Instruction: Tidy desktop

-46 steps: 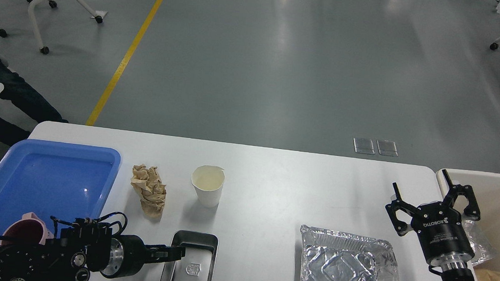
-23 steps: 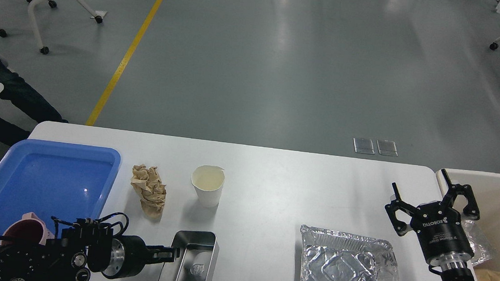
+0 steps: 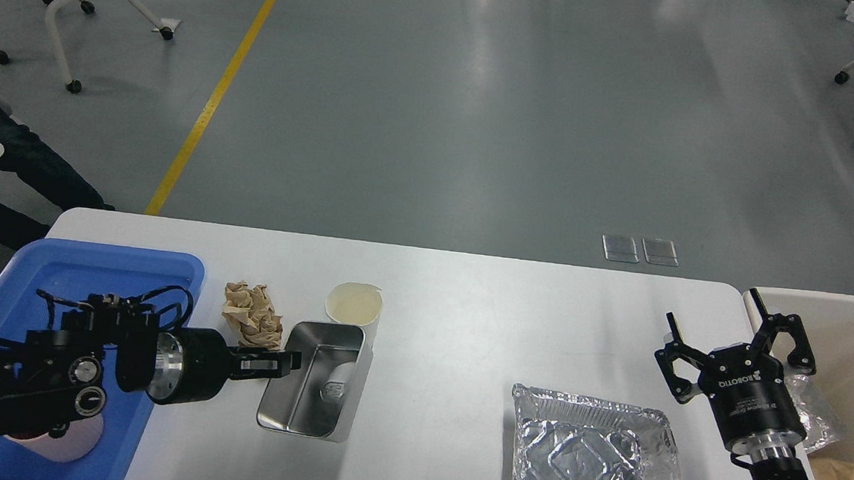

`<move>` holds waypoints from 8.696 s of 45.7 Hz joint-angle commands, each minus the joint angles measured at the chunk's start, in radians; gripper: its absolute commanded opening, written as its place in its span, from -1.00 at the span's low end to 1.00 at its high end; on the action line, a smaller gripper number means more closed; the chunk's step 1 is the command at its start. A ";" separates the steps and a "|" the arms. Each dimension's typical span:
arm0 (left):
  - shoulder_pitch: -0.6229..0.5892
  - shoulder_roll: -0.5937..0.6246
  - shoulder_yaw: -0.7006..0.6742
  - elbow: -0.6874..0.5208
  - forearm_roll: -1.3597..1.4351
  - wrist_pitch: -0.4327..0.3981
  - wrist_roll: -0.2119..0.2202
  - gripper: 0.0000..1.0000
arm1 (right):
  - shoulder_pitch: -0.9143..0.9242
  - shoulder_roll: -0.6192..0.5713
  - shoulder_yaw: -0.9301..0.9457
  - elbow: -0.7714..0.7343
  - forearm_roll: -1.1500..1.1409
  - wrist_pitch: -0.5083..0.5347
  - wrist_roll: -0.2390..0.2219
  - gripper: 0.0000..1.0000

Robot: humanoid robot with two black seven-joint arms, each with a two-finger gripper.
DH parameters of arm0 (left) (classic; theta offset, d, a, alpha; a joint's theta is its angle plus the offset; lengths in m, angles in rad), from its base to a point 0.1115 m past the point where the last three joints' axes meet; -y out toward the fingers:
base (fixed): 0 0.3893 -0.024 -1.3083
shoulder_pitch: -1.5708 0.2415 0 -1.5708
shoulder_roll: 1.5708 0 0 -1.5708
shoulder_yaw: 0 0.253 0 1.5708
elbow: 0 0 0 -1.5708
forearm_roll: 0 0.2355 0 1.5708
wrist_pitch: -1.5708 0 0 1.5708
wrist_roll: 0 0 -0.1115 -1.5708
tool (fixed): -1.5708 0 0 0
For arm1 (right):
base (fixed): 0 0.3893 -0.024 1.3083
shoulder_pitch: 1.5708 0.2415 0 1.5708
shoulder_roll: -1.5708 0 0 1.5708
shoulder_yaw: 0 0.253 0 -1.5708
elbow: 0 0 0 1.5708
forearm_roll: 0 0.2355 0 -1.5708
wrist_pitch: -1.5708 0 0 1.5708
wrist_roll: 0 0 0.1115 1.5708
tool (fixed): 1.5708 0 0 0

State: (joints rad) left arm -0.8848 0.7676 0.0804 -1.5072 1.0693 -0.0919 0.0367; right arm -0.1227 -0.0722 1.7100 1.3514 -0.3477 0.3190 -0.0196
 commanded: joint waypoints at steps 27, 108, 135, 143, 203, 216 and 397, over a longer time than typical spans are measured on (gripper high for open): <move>-0.089 0.556 -0.062 -0.097 -0.026 -0.108 -0.015 -0.99 | 0.021 0.035 -0.012 0.002 -0.051 -0.006 0.000 1.00; 0.125 -0.100 -0.064 0.940 -0.362 -0.081 -0.058 -0.93 | 0.018 0.052 -0.007 0.000 -0.051 0.000 0.001 1.00; 0.109 -0.129 -0.108 0.973 -0.471 -0.115 -0.058 0.93 | 0.018 0.054 -0.006 0.000 -0.051 0.000 0.001 1.00; 0.109 -0.068 -0.231 0.950 -0.552 -0.164 -0.057 0.93 | 0.018 0.052 -0.007 0.000 -0.051 0.000 0.001 1.00; 0.495 -0.089 -1.070 -0.019 -0.835 0.161 -0.130 0.93 | 0.017 0.043 -0.007 0.000 -0.053 -0.001 0.000 1.00; 0.693 -0.324 -1.372 0.024 -0.832 0.109 -0.121 0.93 | 0.021 0.042 -0.006 -0.026 -0.089 -0.006 0.000 1.00; 0.728 -0.516 -1.492 0.348 -0.821 -0.092 -0.164 0.93 | 0.207 -0.580 -0.670 -0.123 -1.492 0.232 0.153 1.00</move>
State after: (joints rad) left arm -0.1560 0.2520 -1.4114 -1.1599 0.2483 -0.1840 -0.1286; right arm 0.0779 -0.6605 1.0450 1.2319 -1.8379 0.5578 0.1323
